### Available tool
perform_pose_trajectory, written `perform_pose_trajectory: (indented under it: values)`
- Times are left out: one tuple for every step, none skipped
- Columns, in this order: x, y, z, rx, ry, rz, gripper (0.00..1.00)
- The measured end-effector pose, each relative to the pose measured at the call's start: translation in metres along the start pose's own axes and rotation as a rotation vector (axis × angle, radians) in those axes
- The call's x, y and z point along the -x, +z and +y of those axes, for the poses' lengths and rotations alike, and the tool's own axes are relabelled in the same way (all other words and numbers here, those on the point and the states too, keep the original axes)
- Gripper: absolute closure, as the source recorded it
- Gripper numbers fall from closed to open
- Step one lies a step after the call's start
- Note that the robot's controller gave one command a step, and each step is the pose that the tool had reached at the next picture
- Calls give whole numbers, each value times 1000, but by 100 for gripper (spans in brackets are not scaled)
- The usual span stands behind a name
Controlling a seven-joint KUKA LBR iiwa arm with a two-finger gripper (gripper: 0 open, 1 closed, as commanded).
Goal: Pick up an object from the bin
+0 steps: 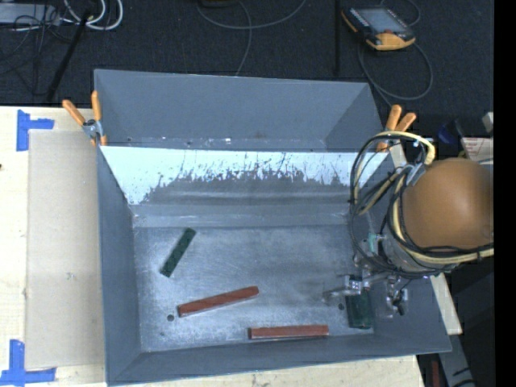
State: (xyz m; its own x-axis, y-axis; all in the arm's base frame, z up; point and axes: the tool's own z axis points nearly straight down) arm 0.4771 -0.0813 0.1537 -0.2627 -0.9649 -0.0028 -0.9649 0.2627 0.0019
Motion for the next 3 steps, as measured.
perform_pose_trajectory:
  values:
    - [-26,85,-24,5,-96,-4,0]
    - [-28,82,-25,1,-95,0,100]
    - [-39,-55,-29,-8,-115,2,100]
